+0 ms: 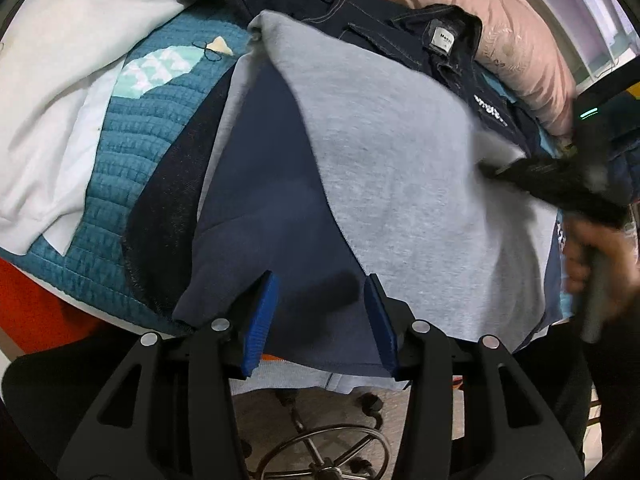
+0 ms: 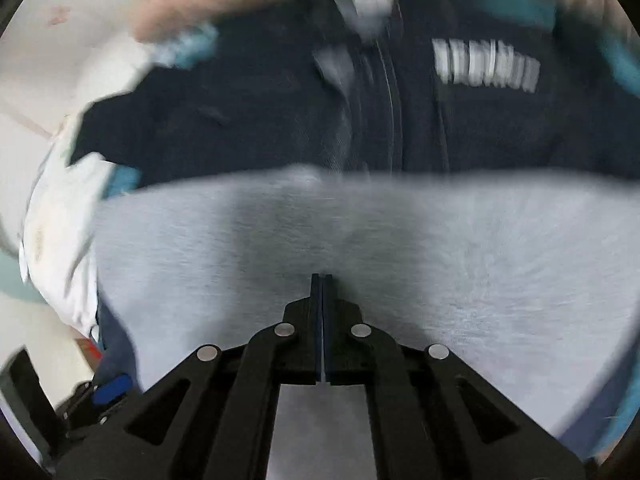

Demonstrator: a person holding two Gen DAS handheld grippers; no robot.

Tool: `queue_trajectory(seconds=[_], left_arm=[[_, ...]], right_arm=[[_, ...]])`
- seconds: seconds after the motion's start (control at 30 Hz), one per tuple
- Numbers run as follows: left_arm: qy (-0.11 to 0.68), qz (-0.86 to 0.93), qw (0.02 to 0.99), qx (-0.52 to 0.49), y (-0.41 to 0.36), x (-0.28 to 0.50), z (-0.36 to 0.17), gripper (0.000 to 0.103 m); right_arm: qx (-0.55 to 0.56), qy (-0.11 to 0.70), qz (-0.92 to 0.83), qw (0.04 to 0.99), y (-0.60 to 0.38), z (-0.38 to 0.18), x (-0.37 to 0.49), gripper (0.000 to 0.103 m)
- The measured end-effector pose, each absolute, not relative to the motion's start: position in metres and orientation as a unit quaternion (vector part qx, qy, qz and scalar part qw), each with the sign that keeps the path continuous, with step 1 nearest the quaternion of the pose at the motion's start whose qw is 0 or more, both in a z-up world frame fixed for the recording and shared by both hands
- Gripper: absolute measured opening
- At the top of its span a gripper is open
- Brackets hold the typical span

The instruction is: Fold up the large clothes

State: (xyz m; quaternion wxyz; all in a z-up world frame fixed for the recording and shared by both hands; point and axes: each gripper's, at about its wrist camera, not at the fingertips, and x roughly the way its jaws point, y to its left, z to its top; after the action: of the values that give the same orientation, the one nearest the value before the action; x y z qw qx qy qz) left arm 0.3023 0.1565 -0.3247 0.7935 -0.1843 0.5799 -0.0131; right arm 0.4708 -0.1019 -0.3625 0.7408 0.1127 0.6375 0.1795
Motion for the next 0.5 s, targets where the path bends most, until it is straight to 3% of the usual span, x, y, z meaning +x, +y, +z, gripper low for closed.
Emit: queue_trajectory(seconds=[0.1,0.3,0.5], left_arm=[[0.577,-0.018,0.794,-0.190,0.158,0.303,-0.325,0.047],[0.555,-0.022,0.806,-0.204,0.167,0.296,-0.310,0.048],[0.533,-0.012,0.807,-0.253,0.188,0.291,-0.298,0.050]], right_arm=[[0.198,0.636,0.188,0.722,-0.124,-0.372,0.473,0.000],[0.145,0.622,0.215,0.739,-0.109,-0.325,0.425,0.003],[0.117,0.634,0.195,0.739,-0.102,-0.362,0.392,0.000]])
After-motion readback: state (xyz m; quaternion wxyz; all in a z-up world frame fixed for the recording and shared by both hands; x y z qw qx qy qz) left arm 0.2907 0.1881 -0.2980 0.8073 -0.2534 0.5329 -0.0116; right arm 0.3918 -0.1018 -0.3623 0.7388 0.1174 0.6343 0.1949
